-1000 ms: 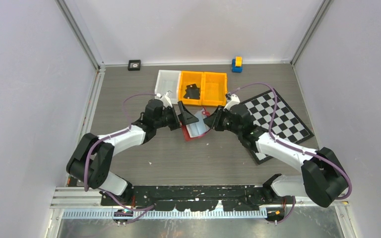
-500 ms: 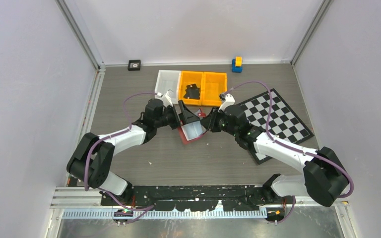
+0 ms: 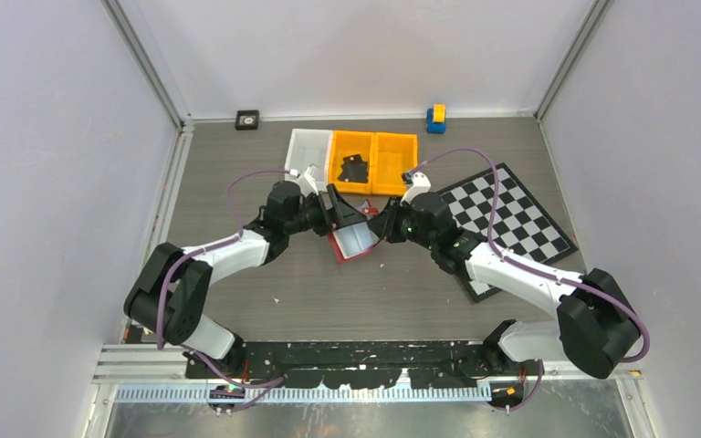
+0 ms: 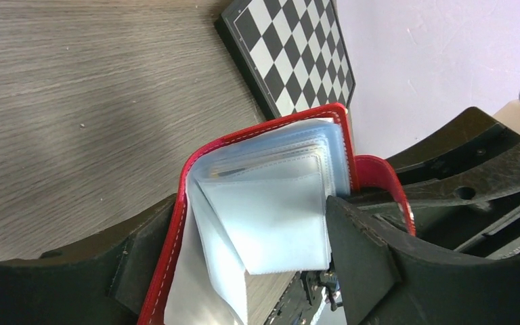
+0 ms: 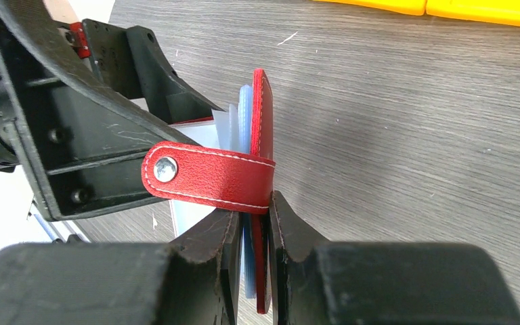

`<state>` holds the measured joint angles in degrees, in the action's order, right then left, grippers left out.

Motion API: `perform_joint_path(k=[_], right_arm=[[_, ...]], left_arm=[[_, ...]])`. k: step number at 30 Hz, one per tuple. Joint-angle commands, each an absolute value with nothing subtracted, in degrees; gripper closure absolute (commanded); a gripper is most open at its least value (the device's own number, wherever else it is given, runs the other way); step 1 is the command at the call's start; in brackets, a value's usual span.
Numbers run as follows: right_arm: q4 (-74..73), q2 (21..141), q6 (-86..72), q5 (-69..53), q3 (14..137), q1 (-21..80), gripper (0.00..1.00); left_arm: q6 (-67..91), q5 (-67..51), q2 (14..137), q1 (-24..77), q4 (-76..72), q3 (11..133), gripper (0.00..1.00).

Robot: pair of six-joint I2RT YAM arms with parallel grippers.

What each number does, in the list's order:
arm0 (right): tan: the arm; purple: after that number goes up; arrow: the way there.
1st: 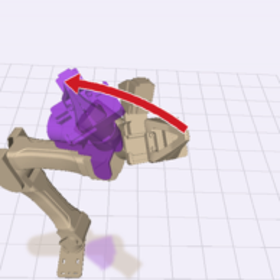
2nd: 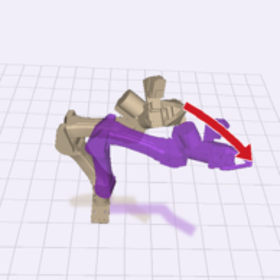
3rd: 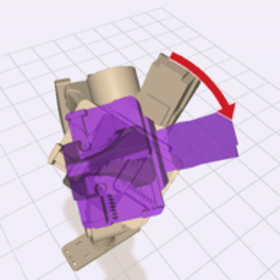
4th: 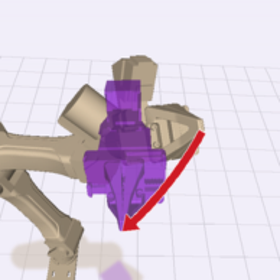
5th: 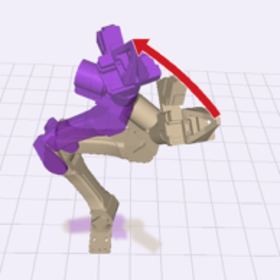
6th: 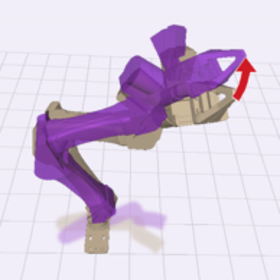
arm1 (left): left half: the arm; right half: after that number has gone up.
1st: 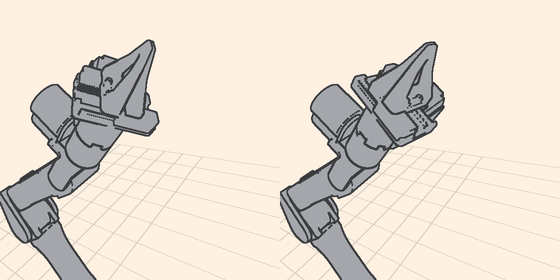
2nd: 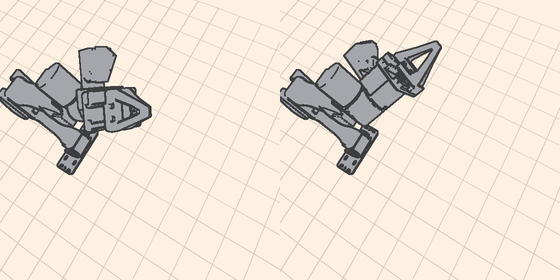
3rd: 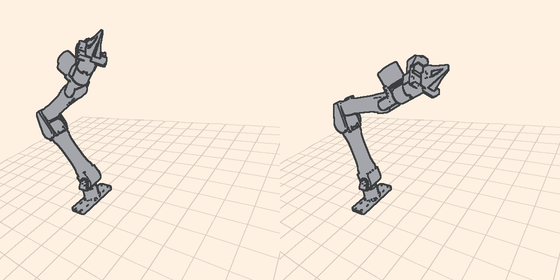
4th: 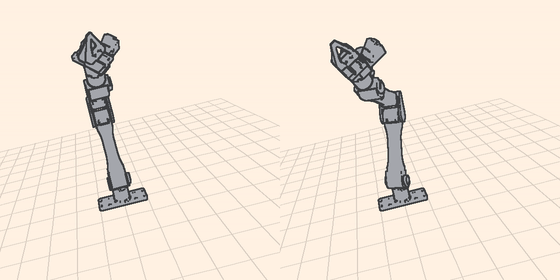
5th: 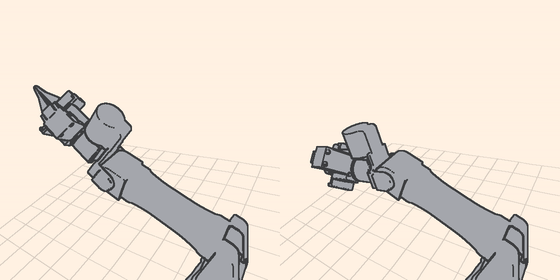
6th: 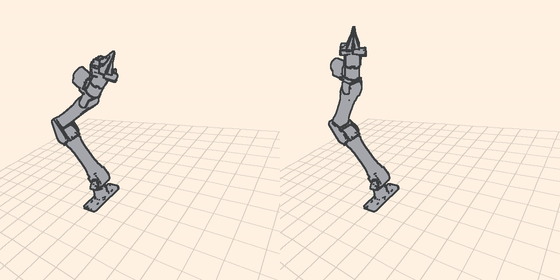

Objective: Take the credit cards out of the card holder
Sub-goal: Remove the credit card from the card holder.

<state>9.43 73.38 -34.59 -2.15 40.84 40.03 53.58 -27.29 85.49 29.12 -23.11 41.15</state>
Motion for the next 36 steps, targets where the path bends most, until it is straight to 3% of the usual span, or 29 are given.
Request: perform_joint_path(k=[1, 11, 16, 24, 27, 29, 31, 36], right_arm=[[15.18, 70.45, -35.27, -1.03, 41.12, 40.34, 1.00], [19.40, 64.58, -39.47, 3.45, 35.59, 37.43, 1.00], [24.57, 66.55, -45.52, -5.32, 33.44, 31.74, 1.00], [34.32, 70.27, -53.75, -14.74, 30.50, 24.88, 0.99], [34.35, 70.49, -53.52, -15.20, 30.62, 24.78, 0.99], [34.12, 70.24, -53.02, -15.34, 30.67, 24.79, 1.00], [34.52, 70.20, -52.90, -15.66, 30.59, 24.76, 1.00], [38.23, 71.41, -54.22, -18.25, 30.11, 24.79, 0.99]], left_arm=[[53.08, -29.23, 87.31, 29.20, -23.25, 43.79, 0.25], [53.75, -29.17, 86.45, 28.50, -25.69, 42.53, 0.39], [56.03, -32.66, 85.56, 28.45, -35.12, 40.09, 0.43], [55.80, -29.88, 84.03, 27.51, -32.47, 39.13, 0.42], [55.63, -29.00, 83.31, 27.00, -30.84, 38.88, 0.36], [55.56, -29.48, 83.08, 26.98, -31.41, 38.83, 0.14], [55.44, -30.18, 83.07, 26.98, -31.91, 38.96, 0.06], [55.99, -31.79, 84.82, 26.96, -32.89, 39.57, 0.11]])
